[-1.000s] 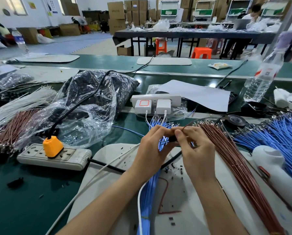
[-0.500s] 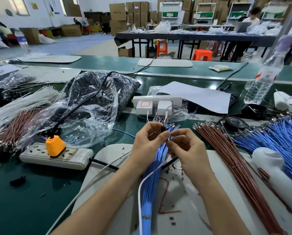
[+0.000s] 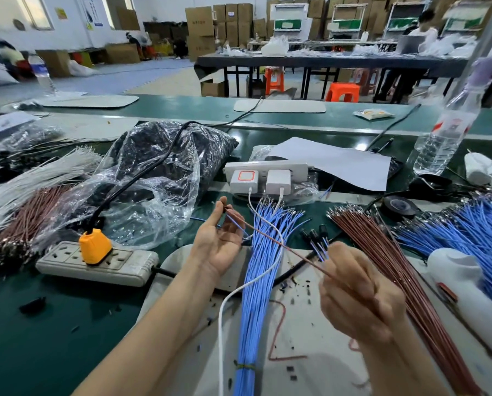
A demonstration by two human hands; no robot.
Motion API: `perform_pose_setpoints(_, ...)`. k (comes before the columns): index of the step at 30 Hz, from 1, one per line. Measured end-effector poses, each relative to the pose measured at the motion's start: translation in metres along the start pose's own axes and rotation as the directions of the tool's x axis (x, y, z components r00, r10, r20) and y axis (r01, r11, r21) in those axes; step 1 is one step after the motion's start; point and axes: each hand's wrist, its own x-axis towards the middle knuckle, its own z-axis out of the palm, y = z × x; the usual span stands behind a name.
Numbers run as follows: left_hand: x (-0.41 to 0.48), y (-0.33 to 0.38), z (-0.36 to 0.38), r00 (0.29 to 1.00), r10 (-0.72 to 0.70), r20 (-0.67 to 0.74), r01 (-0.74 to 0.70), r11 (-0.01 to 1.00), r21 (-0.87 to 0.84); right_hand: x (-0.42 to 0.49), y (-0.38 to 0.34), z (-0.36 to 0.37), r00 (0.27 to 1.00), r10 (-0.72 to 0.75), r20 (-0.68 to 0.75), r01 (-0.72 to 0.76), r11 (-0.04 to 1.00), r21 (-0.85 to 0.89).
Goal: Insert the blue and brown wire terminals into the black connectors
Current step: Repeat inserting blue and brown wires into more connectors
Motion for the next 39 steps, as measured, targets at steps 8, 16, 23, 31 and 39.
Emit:
perform_pose_setpoints(8, -0.016, -0.028, 0.002, 0.919, -0.016, 0.393, -0.22, 0.807, 0.548, 0.013, 0.02, -0.021, 0.504, -0.297, -0.811, -0.267, 0.839, -0.473)
perform_pose_setpoints(16, -0.017, -0.031, 0.002, 0.927, 0.04, 0.374, -0.278, 0.742, 0.61, 0.018, 0.029, -0.021, 0.482, -0.395, -0.782, -0.525, 0.585, -0.618)
perform_pose_setpoints(23, -0.025, -0.034, 0.004, 0.887, 0.212, 0.41, -0.454, 0.561, 0.692, 0.014, 0.024, -0.02, 0.426, -0.178, -0.887, -0.623, 0.653, -0.43)
perform_pose_setpoints(31, -0.041, -0.055, 0.002, 0.524, 0.134, 0.841, -0.835, -0.117, 0.538, 0.008, 0.024, -0.031, 0.439, -0.576, -0.689, -0.546, 0.438, -0.714)
perform_pose_setpoints(39, -0.042, -0.055, 0.001, 0.486, 0.17, 0.857, -0.854, -0.115, 0.507, 0.007, 0.024, -0.031, 0.461, -0.696, -0.551, -0.539, 0.273, -0.797)
